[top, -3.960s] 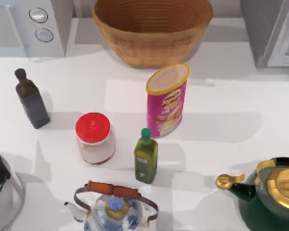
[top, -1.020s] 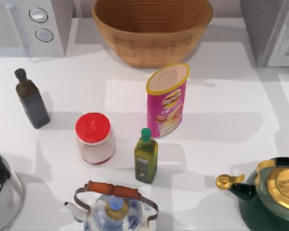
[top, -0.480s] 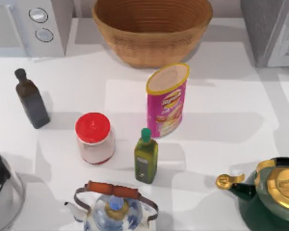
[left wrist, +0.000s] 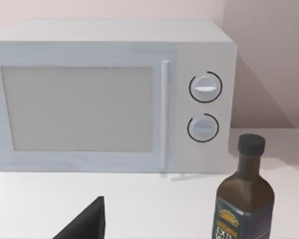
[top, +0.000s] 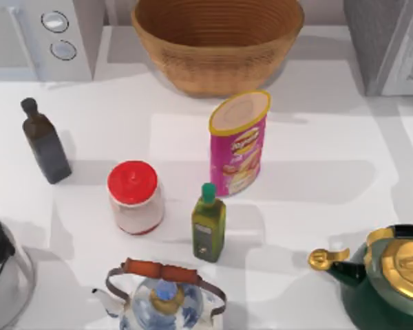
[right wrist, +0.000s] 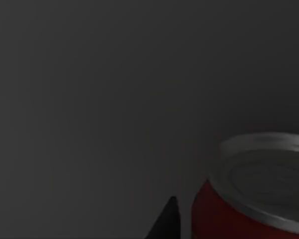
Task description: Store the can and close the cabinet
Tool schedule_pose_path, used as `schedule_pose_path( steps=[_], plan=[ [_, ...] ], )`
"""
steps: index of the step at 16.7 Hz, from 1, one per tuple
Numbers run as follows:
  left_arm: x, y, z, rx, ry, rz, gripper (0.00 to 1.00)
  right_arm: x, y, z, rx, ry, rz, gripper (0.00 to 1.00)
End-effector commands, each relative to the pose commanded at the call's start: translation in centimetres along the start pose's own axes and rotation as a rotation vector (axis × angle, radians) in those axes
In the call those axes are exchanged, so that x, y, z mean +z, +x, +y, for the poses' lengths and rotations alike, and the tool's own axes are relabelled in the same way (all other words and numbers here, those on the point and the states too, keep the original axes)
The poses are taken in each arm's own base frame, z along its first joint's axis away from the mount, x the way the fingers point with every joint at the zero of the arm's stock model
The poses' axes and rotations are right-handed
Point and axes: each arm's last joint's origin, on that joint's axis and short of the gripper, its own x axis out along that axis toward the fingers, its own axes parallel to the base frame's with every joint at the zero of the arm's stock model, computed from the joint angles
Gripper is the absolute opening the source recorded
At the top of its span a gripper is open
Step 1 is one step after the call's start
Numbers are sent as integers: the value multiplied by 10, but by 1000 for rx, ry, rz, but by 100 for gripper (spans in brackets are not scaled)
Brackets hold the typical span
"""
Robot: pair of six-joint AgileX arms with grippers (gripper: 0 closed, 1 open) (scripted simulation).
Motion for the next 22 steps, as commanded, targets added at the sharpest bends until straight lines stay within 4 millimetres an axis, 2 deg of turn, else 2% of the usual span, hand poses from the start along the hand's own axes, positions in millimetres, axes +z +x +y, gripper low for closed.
schedule_pose_path(
  steps=[3,4,15,20,22],
  plan=[
    [0,0,0,0,0,0,100,0,0,0,0,0,0,98],
    [0,0,0,0,0,0,100,0,0,0,0,0,0,100],
    [0,0,0,0,0,0,100,0,-2,1,5,-3,8,100],
    [0,0,0,0,0,0,100,-2,-26,0,32,-19,53,100],
    [0,0,0,0,0,0,100,-7,-45,-1,47,-24,81,100]
  ],
)
